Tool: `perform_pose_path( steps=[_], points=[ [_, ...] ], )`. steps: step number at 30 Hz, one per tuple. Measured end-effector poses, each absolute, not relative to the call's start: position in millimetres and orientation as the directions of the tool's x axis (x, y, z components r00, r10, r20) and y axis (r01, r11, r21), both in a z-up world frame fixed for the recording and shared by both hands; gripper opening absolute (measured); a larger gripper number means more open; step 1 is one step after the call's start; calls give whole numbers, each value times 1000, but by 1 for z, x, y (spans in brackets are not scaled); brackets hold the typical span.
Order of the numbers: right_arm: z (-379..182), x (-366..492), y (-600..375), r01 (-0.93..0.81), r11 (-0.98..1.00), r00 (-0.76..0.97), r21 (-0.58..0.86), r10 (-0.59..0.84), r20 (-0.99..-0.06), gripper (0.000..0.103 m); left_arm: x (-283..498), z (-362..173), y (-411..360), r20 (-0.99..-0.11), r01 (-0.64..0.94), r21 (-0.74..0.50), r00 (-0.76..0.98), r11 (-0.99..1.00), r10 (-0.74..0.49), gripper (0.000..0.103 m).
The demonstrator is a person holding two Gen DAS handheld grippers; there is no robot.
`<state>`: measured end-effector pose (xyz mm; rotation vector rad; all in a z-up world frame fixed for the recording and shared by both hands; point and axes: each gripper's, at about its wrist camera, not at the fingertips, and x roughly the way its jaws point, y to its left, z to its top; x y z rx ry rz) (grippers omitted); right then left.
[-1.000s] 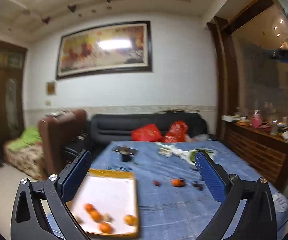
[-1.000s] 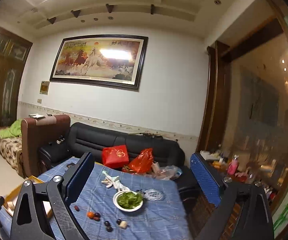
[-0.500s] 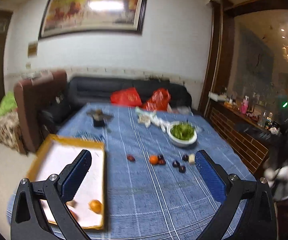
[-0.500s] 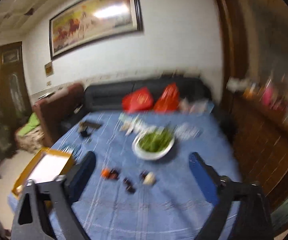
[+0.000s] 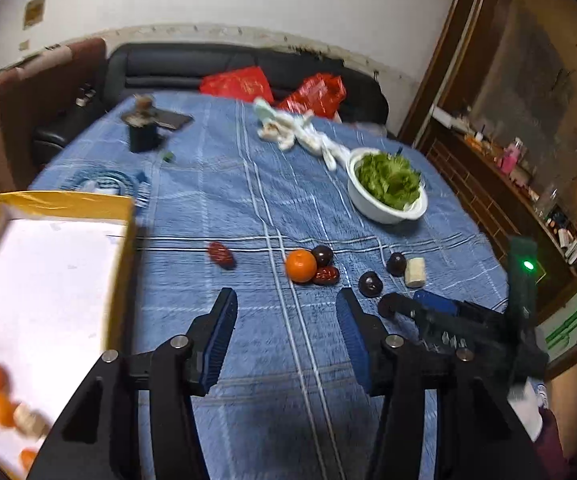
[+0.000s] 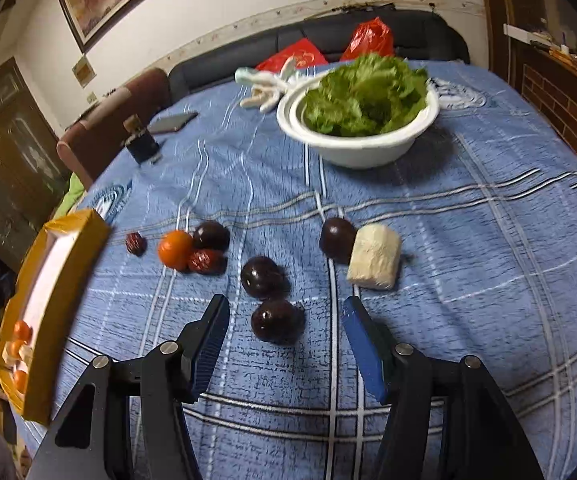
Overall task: Organize fruits
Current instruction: 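Grasp a dark plum with the right tool while the left tool grasps an orange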
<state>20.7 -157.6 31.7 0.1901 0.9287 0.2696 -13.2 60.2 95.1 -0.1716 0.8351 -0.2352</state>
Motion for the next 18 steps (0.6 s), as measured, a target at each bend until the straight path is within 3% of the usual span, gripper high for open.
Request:
perform_pose_path(
  steps=[2, 4, 6, 13, 17, 18],
  points=[
    [26, 22, -157, -154, 949, 553, 275, 314, -772, 63, 11, 78, 45, -739, 148, -218, 621, 965, -262, 50],
    [25, 21, -157, -163, 950, 553, 268, 313, -772, 42, 29, 65, 33, -755, 160, -206, 602, 965, -261, 50],
    [27, 20, -158, -175, 939, 550, 296, 343, -762, 32, 45, 56, 24, -765, 171, -208, 586, 963, -269, 50],
    [25, 20, -162, -180, 926, 537, 331, 374, -756, 32, 78, 36, 11, -786, 193, -186, 560, 964, -263, 50],
    [27, 17, -162, -187, 918, 539, 349, 393, -745, 32, 90, 18, 18, -806, 162, -234, 519, 959, -284, 49],
    [27, 16, -162, -188, 917, 541, 350, 395, -743, 31, 89, 16, 21, -795, 158, -260, 525, 953, -304, 45]
  ],
)
